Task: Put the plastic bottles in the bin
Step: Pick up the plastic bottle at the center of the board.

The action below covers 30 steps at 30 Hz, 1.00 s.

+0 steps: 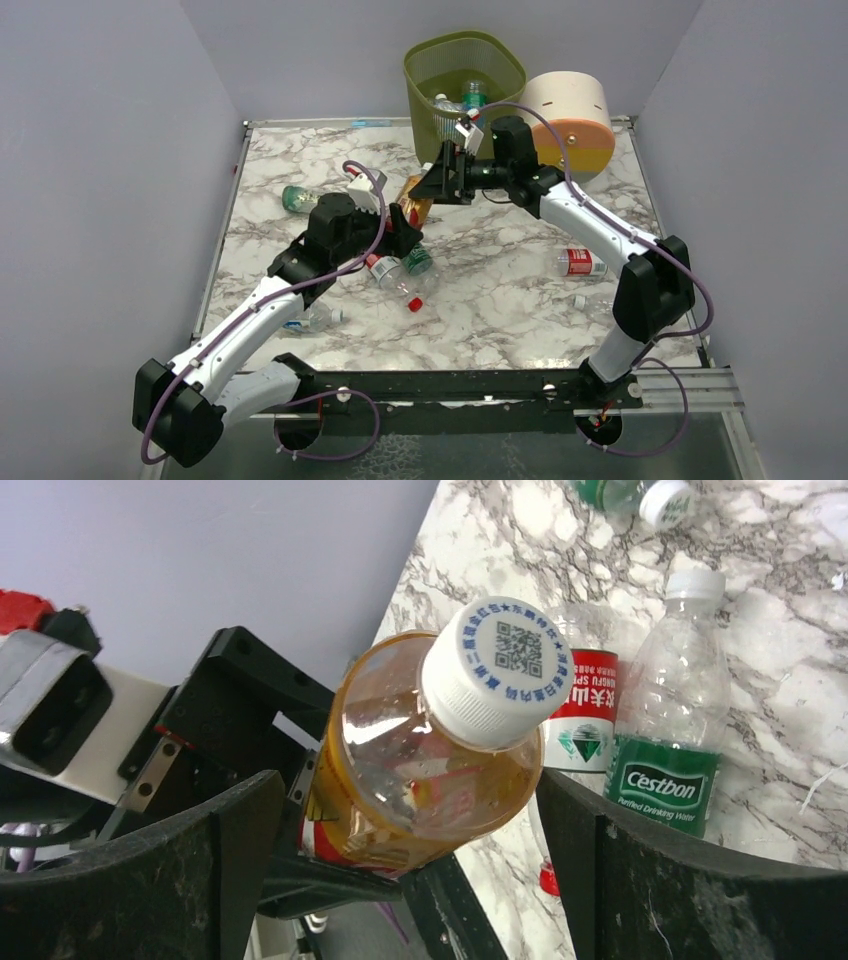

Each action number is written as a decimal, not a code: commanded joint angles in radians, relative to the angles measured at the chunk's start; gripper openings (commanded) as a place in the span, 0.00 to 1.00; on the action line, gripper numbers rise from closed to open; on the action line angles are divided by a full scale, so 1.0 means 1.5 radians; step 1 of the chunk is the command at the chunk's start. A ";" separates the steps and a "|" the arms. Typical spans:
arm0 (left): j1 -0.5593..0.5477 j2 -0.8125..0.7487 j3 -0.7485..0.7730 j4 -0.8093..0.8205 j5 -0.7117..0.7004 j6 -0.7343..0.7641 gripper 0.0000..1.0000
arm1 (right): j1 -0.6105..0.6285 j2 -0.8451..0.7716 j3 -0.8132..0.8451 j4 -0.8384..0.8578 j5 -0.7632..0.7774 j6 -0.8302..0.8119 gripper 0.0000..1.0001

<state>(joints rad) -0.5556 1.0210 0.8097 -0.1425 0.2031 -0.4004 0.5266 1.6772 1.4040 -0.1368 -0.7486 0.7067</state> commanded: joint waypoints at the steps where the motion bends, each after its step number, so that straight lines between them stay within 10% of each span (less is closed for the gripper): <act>1: -0.013 -0.011 0.033 0.001 -0.036 0.020 0.67 | 0.013 0.020 0.029 -0.027 0.028 -0.011 1.00; 30: -0.019 -0.001 0.051 -0.006 -0.030 0.021 0.85 | 0.021 0.040 0.027 0.061 0.006 0.035 0.58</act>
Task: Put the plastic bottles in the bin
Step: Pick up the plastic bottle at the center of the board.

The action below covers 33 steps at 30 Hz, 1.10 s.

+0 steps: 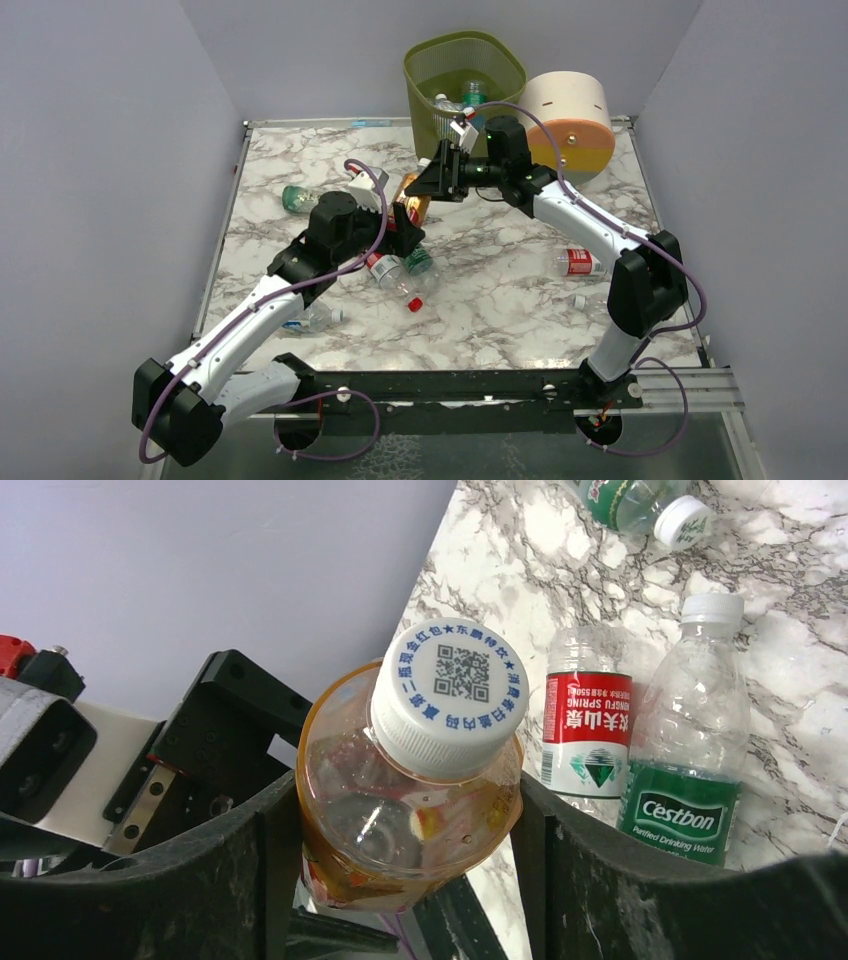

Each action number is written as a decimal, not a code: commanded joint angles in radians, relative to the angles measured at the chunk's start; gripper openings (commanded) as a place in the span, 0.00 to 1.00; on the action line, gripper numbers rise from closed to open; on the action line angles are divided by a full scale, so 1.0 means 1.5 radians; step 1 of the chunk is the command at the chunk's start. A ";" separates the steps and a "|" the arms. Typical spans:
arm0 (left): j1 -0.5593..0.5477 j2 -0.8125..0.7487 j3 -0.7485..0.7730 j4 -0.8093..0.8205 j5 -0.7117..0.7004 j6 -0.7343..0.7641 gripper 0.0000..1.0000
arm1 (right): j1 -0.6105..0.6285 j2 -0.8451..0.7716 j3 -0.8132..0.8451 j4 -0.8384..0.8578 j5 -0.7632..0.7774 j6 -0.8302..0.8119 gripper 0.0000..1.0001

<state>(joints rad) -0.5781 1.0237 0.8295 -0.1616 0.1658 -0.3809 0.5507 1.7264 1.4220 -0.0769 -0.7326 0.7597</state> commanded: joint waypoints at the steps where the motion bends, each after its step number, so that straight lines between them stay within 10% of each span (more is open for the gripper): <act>1: -0.004 -0.003 0.043 0.000 -0.009 0.010 0.89 | 0.005 0.008 0.017 0.018 -0.004 -0.003 0.57; 33: -0.005 -0.108 0.141 -0.169 -0.148 -0.013 0.99 | -0.137 0.070 0.253 -0.006 -0.002 -0.029 0.57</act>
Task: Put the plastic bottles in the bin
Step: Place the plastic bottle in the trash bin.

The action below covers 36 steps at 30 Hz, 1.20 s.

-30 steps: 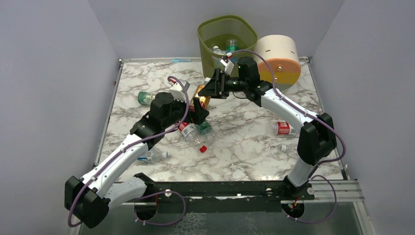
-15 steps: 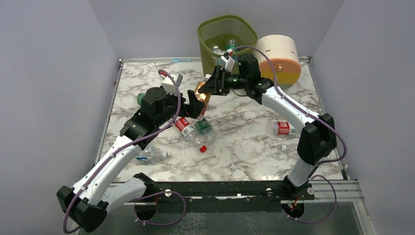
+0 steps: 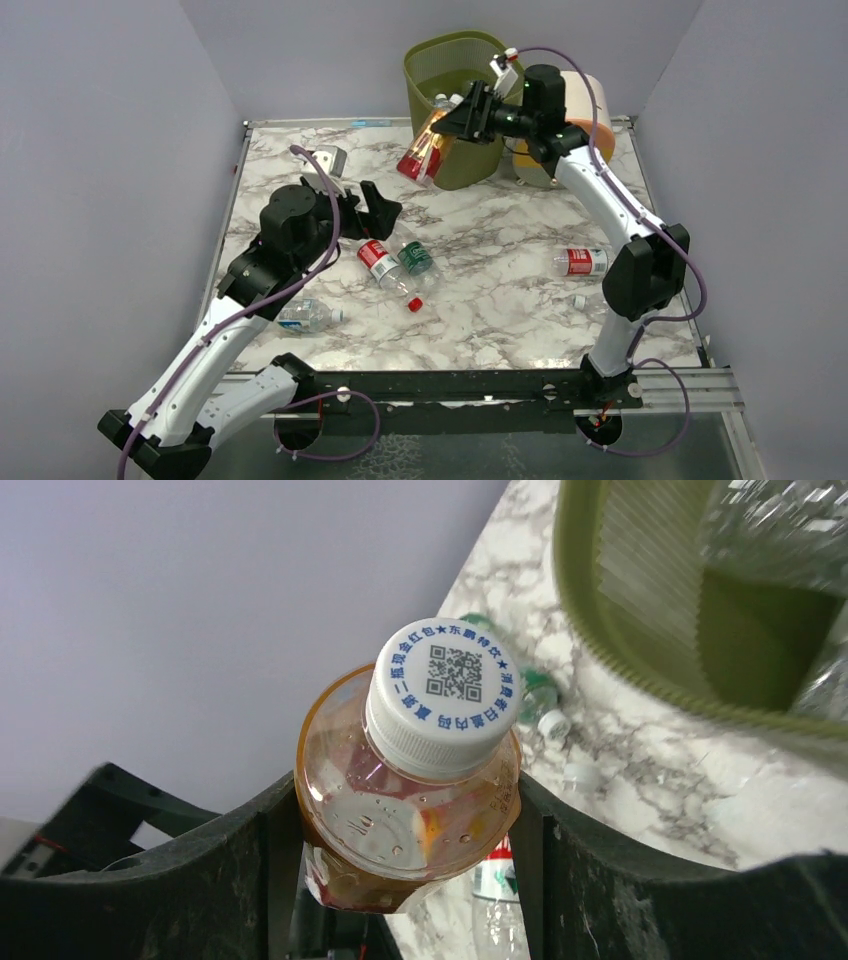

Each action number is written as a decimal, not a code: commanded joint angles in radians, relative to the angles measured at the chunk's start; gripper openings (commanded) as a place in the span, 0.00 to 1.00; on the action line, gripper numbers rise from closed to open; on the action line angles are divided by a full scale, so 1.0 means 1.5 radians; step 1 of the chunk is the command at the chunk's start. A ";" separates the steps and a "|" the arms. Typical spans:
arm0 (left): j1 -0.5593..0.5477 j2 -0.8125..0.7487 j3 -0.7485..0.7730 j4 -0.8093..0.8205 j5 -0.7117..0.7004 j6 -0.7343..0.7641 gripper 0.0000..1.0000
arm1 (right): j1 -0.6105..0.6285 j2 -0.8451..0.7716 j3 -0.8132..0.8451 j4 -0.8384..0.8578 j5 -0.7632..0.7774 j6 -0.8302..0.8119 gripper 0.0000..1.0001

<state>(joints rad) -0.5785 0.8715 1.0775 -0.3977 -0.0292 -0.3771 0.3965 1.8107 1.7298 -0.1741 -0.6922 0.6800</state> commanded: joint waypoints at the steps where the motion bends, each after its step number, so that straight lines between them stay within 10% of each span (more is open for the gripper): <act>1: -0.004 -0.006 -0.029 -0.010 -0.016 -0.017 0.99 | -0.046 0.023 0.067 0.068 -0.038 0.034 0.57; 17: -0.004 -0.001 -0.055 0.005 0.018 -0.022 0.99 | -0.191 0.138 0.187 0.321 -0.007 0.153 0.59; 36: -0.004 0.014 -0.053 0.003 0.022 -0.013 0.99 | -0.196 0.264 0.307 0.304 0.033 0.043 0.62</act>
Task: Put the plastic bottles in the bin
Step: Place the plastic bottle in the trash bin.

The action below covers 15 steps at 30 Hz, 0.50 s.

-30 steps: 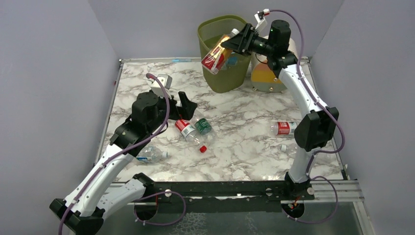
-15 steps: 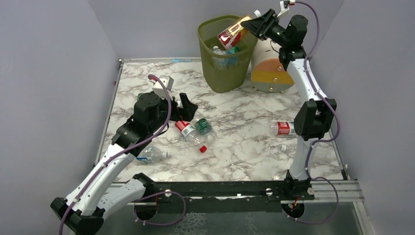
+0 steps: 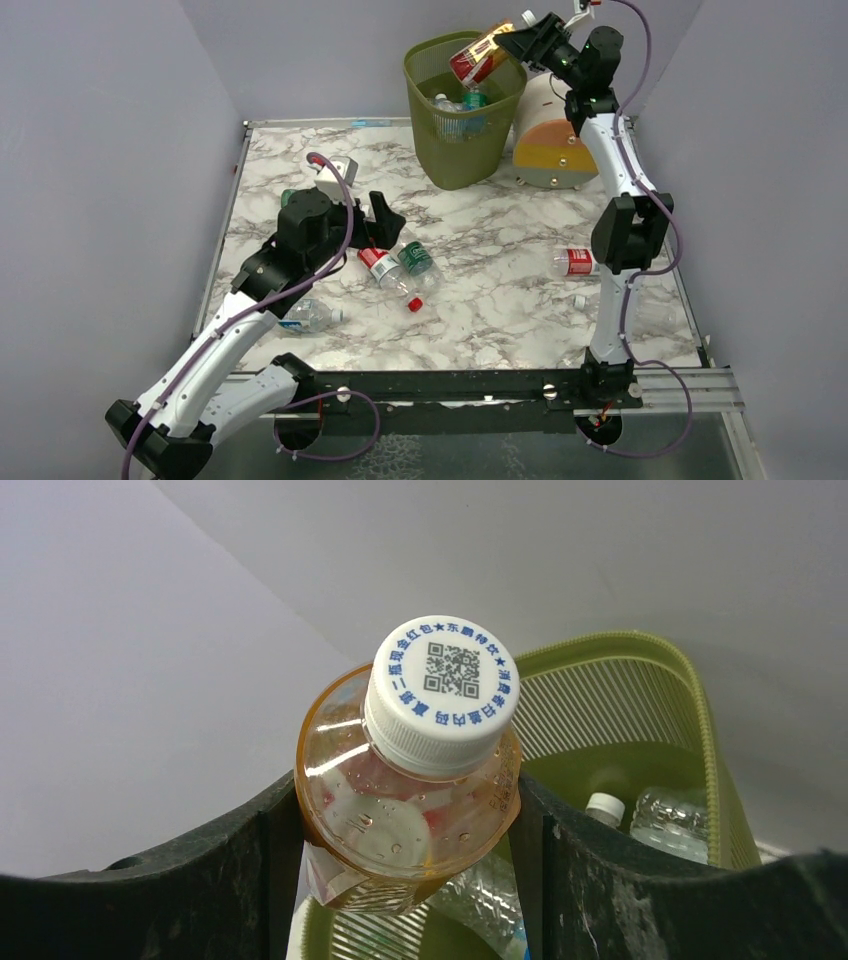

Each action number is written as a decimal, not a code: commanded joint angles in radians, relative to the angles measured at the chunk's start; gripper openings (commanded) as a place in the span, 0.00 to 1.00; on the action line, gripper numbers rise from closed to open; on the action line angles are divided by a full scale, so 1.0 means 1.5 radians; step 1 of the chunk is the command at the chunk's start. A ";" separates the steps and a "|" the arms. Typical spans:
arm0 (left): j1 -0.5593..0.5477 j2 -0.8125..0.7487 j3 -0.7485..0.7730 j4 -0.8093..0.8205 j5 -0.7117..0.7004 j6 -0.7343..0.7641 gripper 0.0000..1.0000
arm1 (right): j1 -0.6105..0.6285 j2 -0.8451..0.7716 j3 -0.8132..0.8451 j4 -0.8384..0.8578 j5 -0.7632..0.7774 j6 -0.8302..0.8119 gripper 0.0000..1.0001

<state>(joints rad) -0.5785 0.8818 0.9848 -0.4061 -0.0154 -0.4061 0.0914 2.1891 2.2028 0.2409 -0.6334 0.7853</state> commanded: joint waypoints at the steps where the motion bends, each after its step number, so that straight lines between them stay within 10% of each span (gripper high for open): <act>1: -0.004 0.009 0.010 0.010 0.014 0.006 0.99 | 0.010 0.011 -0.011 0.023 -0.008 -0.038 0.63; 15: -0.004 0.027 0.010 0.014 0.025 0.004 0.99 | 0.054 -0.008 0.002 -0.143 0.036 -0.215 0.86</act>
<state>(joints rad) -0.5785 0.9234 0.9848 -0.4061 -0.0044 -0.4030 0.1589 2.2051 2.1899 0.1078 -0.6216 0.5610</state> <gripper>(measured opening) 0.989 0.830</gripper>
